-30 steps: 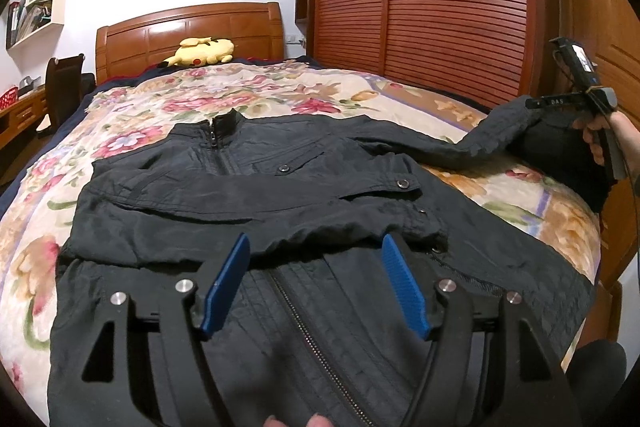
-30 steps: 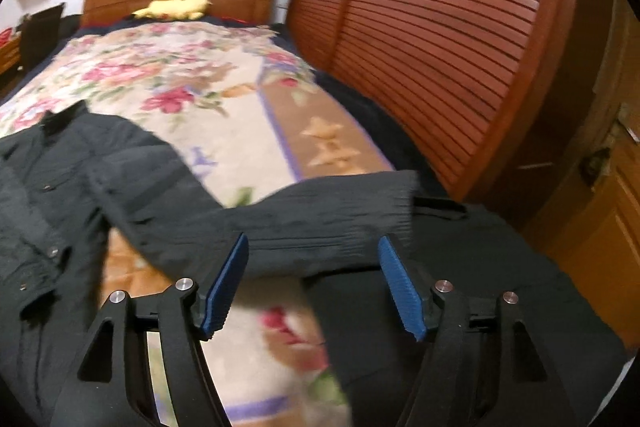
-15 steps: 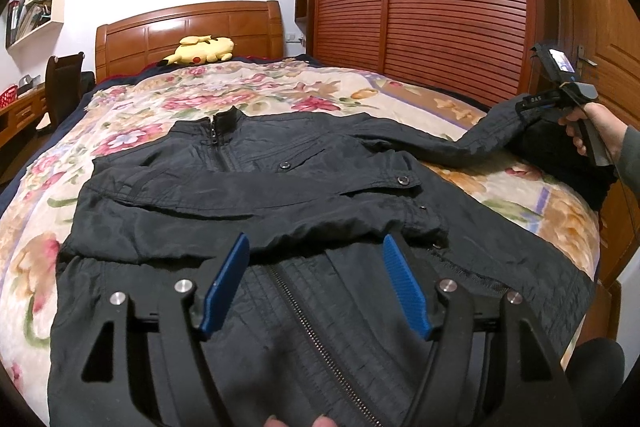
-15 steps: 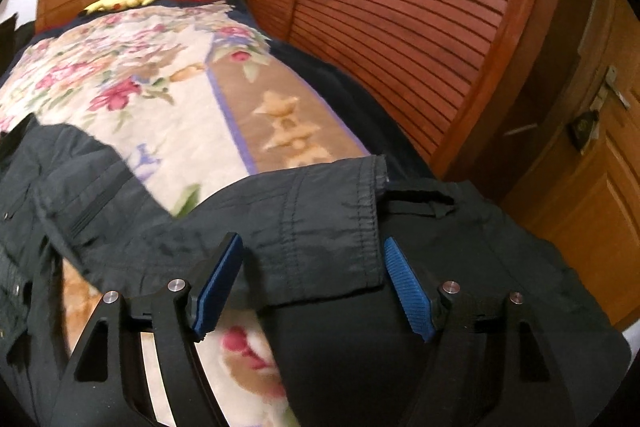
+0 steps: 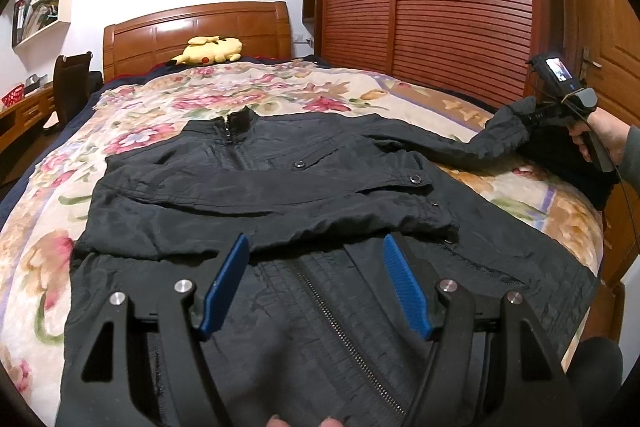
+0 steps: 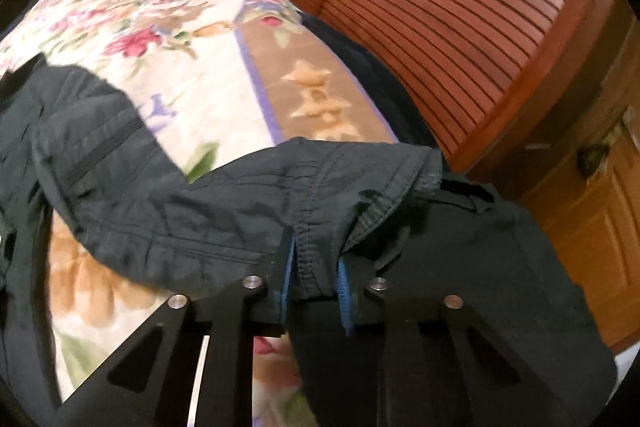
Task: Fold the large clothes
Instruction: 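Lift the grasped sleeve cuff up with the right tool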
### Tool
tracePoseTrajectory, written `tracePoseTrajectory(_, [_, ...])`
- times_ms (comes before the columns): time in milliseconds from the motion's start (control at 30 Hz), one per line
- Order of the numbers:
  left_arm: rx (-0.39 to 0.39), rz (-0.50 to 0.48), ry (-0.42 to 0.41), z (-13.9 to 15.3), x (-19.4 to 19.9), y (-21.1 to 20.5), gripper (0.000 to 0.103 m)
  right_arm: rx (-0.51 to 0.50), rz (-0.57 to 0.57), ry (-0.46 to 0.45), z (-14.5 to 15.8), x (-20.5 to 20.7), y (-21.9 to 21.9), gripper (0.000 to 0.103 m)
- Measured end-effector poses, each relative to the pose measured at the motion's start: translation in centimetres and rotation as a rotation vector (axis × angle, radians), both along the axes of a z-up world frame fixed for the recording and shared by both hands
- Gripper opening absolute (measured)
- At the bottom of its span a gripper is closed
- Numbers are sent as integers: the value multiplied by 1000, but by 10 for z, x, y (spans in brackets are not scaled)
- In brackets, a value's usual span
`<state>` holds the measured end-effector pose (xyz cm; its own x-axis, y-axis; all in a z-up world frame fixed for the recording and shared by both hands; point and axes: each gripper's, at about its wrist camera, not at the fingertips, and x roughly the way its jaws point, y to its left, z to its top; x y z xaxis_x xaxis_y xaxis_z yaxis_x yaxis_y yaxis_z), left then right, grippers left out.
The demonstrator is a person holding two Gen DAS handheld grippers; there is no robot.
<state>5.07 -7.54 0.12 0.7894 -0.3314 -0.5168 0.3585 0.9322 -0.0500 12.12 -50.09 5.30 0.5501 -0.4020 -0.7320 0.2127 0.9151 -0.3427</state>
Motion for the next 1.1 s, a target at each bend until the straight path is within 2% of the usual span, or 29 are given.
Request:
tracePoseTrajectory(233, [-7, 7, -12, 5, -4, 7, 69, -32, 68, -103, 32, -5, 36, 11])
tracePoseTrajectory(533, [-19, 26, -25, 11, -7, 18, 69, -86, 225, -192, 74, -8, 115, 10])
tracePoseTrajectory(867, [-18, 46, -28, 12, -12, 31, 69, -82, 385, -166, 61, -2, 188, 9])
tracePoseTrajectory(1000, [-20, 62, -28, 13, -11, 38, 69, -72, 449, -199, 63, -8, 224, 9])
tracePoseTrajectory(1100, [-26, 72, -22, 12, -11, 43, 69, -26, 522, -240, 67, -16, 254, 8])
